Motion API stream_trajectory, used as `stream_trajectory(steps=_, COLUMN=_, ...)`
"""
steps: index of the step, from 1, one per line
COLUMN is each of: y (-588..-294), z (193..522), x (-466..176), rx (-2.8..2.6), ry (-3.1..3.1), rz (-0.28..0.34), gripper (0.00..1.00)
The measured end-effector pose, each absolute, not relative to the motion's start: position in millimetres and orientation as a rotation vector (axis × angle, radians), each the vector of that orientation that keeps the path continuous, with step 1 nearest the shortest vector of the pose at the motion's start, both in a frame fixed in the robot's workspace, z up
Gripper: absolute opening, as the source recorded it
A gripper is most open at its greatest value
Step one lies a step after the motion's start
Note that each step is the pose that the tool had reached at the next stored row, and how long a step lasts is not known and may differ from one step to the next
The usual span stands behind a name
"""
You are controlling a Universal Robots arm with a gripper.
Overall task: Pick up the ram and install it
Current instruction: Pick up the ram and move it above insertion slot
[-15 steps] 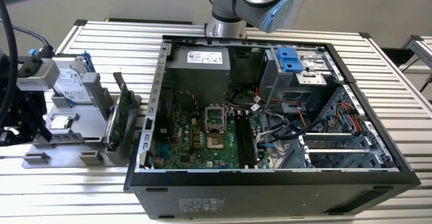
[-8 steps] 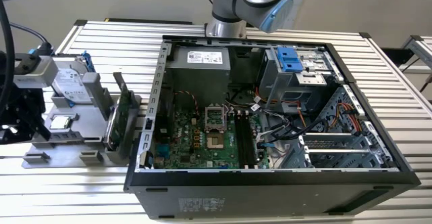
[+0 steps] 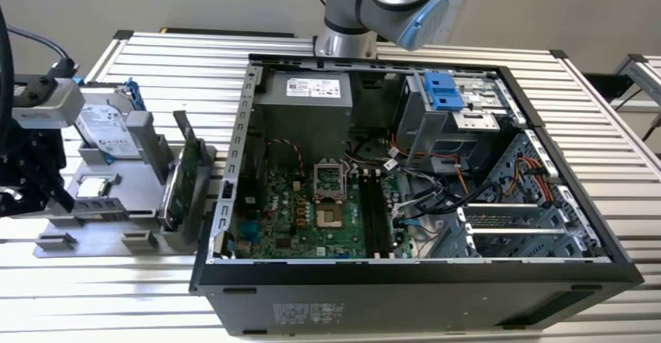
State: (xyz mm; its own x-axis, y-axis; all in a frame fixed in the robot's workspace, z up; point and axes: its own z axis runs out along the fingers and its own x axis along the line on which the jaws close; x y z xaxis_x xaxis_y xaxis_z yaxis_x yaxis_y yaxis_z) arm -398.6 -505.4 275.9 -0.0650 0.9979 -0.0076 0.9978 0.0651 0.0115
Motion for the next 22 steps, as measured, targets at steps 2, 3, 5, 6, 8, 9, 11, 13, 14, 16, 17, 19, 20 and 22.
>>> stream_trajectory(steps=2, y=-505.4, z=277.6, x=-398.8, rx=2.139, ry=2.282, rz=0.005, gripper=0.00)
stream_trajectory(steps=3, y=-505.4, z=278.5, x=-398.8, rx=2.140, ry=2.282, rz=0.005, gripper=0.00)
stream_trajectory(steps=5, y=-505.4, z=280.0, x=-398.9, rx=2.140, ry=2.281, rz=0.005, gripper=0.00)
stream_trajectory(steps=6, y=-505.4, z=280.9, x=-398.9, rx=2.140, ry=2.281, rz=0.005, gripper=0.00)
stream_trajectory(steps=8, y=-505.4, z=282.5, x=-399.0, rx=2.141, ry=2.281, rz=0.005, gripper=0.00)
stream_trajectory(steps=9, y=-505.4, z=283.3, x=-399.0, rx=2.141, ry=2.281, rz=0.005, gripper=0.00)
stream_trajectory(steps=11, y=-505.4, z=284.9, x=-399.0, rx=2.141, ry=2.280, rz=0.005, gripper=0.00)
stream_trajectory(steps=13, y=-505.4, z=286.7, x=-399.0, rx=2.142, ry=2.280, rz=0.005, gripper=0.00)
stream_trajectory(steps=14, y=-505.4, z=287.6, x=-399.0, rx=2.142, ry=2.280, rz=0.005, gripper=0.00)
stream_trajectory(steps=16, y=-505.4, z=289.5, x=-399.0, rx=2.142, ry=2.280, rz=0.005, gripper=0.00)
stream_trajectory(steps=17, y=-505.4, z=290.4, x=-399.0, rx=2.142, ry=2.280, rz=0.005, gripper=0.00)
stream_trajectory(steps=19, y=-505.4, z=292.2, x=-399.0, rx=2.142, ry=2.280, rz=0.005, gripper=0.00)
stream_trajectory(steps=20, y=-505.4, z=293.2, x=-399.0, rx=2.142, ry=2.280, rz=0.005, gripper=0.00)
stream_trajectory(steps=22, y=-505.4, z=295.0, x=-399.0, rx=2.142, ry=2.279, rz=0.005, gripper=0.00)
